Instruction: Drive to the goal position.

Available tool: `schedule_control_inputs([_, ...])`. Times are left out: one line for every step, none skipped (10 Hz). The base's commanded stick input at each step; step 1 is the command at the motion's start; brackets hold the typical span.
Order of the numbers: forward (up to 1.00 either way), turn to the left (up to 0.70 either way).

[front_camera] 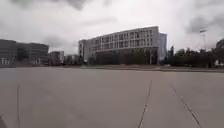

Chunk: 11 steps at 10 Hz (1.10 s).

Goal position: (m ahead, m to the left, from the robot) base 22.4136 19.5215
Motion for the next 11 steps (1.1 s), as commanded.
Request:
schedule_control_inputs([0.7, 0.14])
schedule_control_inputs([0.7, 0.14])
schedule_control_inputs([0.7, 0.14])
schedule_control_inputs([0.7, 0.14])
schedule_control_inputs([0.7, 0.14])
schedule_control_inputs([0.7, 0.14])
schedule_control_inputs([0.7, 0.14])
schedule_control_inputs([0.7, 0.14])
schedule_control_inputs([0.7, 0.14])
schedule_control_inputs([0.7, 0.14])
schedule_control_inputs([0.7, 0.14])
